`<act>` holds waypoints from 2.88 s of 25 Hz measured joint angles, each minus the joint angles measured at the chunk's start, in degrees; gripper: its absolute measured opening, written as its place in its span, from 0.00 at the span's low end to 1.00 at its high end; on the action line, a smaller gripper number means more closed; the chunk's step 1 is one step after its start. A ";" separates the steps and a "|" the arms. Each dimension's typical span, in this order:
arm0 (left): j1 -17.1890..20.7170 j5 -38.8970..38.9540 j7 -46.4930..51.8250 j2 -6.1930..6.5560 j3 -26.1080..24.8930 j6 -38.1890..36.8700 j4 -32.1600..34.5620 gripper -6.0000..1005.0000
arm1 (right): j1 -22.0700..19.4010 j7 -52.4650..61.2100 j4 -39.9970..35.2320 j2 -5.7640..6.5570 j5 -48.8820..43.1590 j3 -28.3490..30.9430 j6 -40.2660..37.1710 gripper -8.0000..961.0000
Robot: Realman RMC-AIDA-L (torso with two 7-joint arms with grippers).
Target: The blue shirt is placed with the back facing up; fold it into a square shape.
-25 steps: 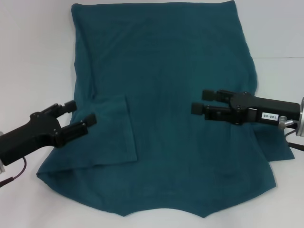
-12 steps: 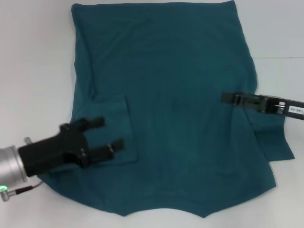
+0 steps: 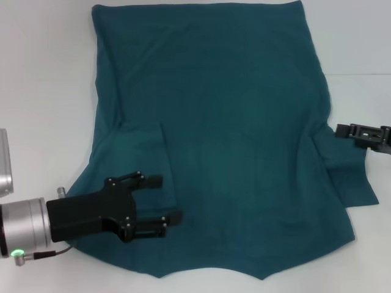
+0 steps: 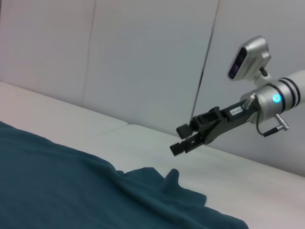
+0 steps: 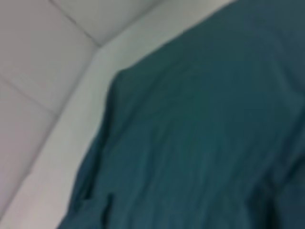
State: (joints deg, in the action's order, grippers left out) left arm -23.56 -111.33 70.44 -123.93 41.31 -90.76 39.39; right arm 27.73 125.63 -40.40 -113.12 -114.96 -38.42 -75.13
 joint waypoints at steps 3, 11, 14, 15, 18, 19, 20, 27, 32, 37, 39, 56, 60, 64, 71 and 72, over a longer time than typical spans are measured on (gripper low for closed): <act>0.04 -0.38 -0.02 0.00 -0.01 -0.21 -0.06 0.88 | -1.00 0.48 -0.06 0.13 -0.88 0.22 1.57 0.93; 0.34 -0.63 -0.04 -0.07 -0.41 -0.21 -0.19 0.88 | -4.09 -0.03 0.27 -0.03 -0.97 2.72 2.68 0.93; 0.26 -0.63 -0.04 -0.09 -0.42 -0.10 -0.22 0.88 | -5.06 -0.58 0.59 -0.41 -0.97 2.91 3.47 0.93; 0.19 -0.64 -0.04 -0.09 -0.34 0.00 -0.24 0.88 | -5.18 -0.91 0.92 -0.53 -0.97 2.92 3.90 0.92; 0.02 -0.64 -0.04 -0.09 -0.10 0.25 -0.27 0.88 | -5.24 -2.05 2.62 -0.91 -0.97 2.92 5.43 0.91; -0.03 -0.64 -0.04 -0.09 -0.07 0.31 -0.28 0.88 | -5.19 -2.39 3.13 -1.02 -0.97 2.92 5.97 0.90; -0.06 -0.64 -0.04 -0.09 -0.05 0.33 -0.28 0.88 | -5.12 -2.76 3.58 -1.17 -0.97 2.92 6.58 0.90; -0.28 -0.70 -0.04 -0.01 0.01 0.48 -0.28 0.88 | -4.73 -4.34 4.19 -2.39 -0.66 3.01 9.67 0.90; -0.36 -0.72 -0.04 0.00 0.00 0.85 -0.28 0.88 | -4.13 -5.01 4.39 -3.04 -0.61 3.17 10.94 0.89; -0.35 -0.72 -0.05 0.00 0.00 1.40 -0.28 0.88 | -2.62 -6.24 6.49 -3.35 -0.62 3.18 13.18 0.89; -0.34 -0.72 -0.04 0.00 -0.07 1.47 -0.28 0.88 | -1.94 -6.92 7.47 -3.35 -0.68 3.18 13.69 0.88; -0.35 -0.71 -0.04 0.00 -0.44 2.28 -0.28 0.88 | -1.79 -7.32 8.60 -4.06 -0.51 6.80 13.26 0.52; -0.44 -0.64 -0.05 0.00 -0.43 2.60 -0.28 0.88 | -1.70 -7.55 9.24 -4.15 -0.37 7.54 13.25 0.27; -0.43 -0.63 -0.04 0.00 -0.44 2.70 -0.28 0.88 | -2.02 -8.47 9.48 -4.28 1.41 8.14 13.33 0.13; -0.44 -0.66 -0.04 0.00 -0.44 2.88 -0.20 0.88 | -2.37 -11.50 11.29 -4.19 4.44 10.54 13.67 0.05; -0.45 -0.67 -0.04 0.00 -0.44 2.92 -0.20 0.88 | -2.40 -11.90 11.45 -4.18 4.64 10.93 13.69 0.03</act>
State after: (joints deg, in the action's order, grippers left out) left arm -24.01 -112.00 70.40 -123.92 40.87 -87.84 39.18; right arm 25.33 113.73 -28.96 -117.30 -110.32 -27.49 -61.44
